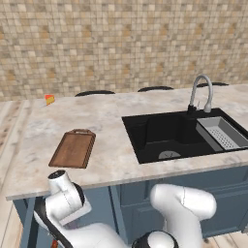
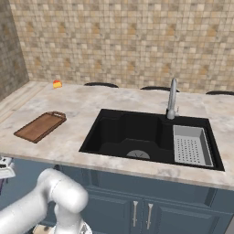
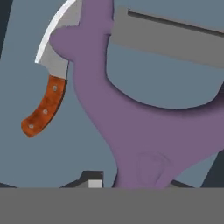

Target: Open the drawer on the left and place the cutting tools on the cutting board.

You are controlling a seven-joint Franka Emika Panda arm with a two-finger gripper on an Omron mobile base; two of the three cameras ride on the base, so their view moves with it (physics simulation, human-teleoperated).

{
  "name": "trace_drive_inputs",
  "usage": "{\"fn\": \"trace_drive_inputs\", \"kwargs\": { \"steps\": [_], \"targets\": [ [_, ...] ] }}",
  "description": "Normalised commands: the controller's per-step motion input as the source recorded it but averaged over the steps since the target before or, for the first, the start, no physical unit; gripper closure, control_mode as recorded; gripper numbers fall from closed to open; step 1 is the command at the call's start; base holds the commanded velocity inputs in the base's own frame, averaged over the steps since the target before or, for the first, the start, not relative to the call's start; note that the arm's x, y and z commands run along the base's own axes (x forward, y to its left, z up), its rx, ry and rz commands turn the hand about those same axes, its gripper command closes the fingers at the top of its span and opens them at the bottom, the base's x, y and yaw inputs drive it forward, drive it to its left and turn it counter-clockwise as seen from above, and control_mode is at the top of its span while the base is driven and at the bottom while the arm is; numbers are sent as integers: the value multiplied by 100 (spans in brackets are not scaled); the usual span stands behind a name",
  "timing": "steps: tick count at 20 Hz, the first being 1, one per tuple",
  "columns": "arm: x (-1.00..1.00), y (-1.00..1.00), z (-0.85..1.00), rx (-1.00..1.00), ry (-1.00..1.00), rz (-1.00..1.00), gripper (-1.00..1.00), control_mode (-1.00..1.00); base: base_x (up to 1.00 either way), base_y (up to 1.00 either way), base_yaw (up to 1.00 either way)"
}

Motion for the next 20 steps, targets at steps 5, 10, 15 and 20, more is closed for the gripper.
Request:
{"fn": "trace_drive_inputs", "kwargs": {
  "steps": [5,10,15,20],
  "targets": [
    [-5,0,100,14,-35,-2,100,-100,0,0,0],
    [53,-10,100,17,-28,-9,100,-100,0,0,0],
    [98,-20,84,16,-12,-15,100,-100,0,0,0],
    [100,-24,70,15,-1,-19,100,-100,0,0,0]
  ]
}}
